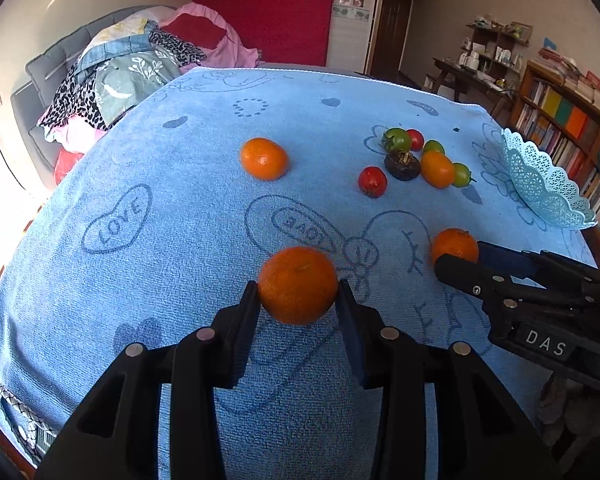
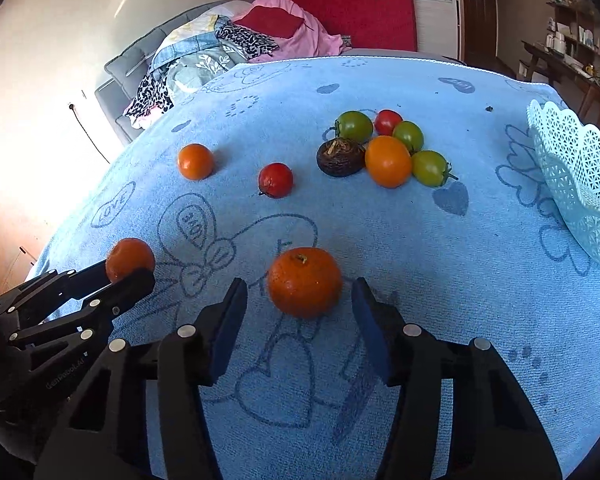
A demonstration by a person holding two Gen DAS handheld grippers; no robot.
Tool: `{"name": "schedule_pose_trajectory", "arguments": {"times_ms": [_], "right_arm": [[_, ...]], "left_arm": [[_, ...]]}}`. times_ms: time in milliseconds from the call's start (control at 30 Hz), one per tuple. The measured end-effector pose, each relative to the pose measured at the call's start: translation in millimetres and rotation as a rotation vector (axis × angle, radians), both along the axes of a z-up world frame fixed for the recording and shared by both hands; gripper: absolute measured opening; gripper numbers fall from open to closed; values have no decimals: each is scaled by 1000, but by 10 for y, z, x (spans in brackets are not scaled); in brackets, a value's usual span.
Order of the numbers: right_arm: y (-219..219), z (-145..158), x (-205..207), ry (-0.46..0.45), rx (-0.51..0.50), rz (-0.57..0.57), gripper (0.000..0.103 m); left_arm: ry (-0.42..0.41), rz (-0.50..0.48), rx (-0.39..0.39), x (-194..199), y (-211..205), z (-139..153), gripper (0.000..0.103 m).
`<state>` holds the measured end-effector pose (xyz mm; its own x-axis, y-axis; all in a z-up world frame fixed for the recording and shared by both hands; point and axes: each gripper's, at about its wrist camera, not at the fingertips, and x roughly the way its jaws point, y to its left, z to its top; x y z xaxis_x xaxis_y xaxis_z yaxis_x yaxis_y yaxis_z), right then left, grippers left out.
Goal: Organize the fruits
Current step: 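Grasp the large orange with the left tool while the right tool grasps another orange, then carry the orange in the right tool into the white basket and open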
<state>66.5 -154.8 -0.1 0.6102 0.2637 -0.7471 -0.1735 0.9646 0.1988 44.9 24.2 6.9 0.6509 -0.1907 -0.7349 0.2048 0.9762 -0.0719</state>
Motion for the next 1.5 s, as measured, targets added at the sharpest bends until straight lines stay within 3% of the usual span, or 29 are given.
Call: {"name": "schedule_pose_trajectory", "arguments": {"times_ms": [100,333,567,800,1067,1300,1500], "right_arm": [[1,-60,50,17,-8,-10,41],[-80,-17,-12,-3,27,-20,40],[-354,249,-140,-76,68,-76,40],[-859,552,-270,-159,92,-204,40],[-1512,693,-348,-208,97,-381,40],[-1985,620,-339,-192,59,-523,40],[-2165,493,-280,-155,39,-570,40]], "left_arm": [[1,4,0,8,8,4,39],[-12,-4,8,24,-37,70,39],[-52,-50,18,11,-226,246,39],[-97,-115,27,48,-554,460,39],[-141,-187,39,88,-984,642,39],[-163,-237,40,199,-1328,735,39],[-163,-288,38,295,-1644,755,39]]}}
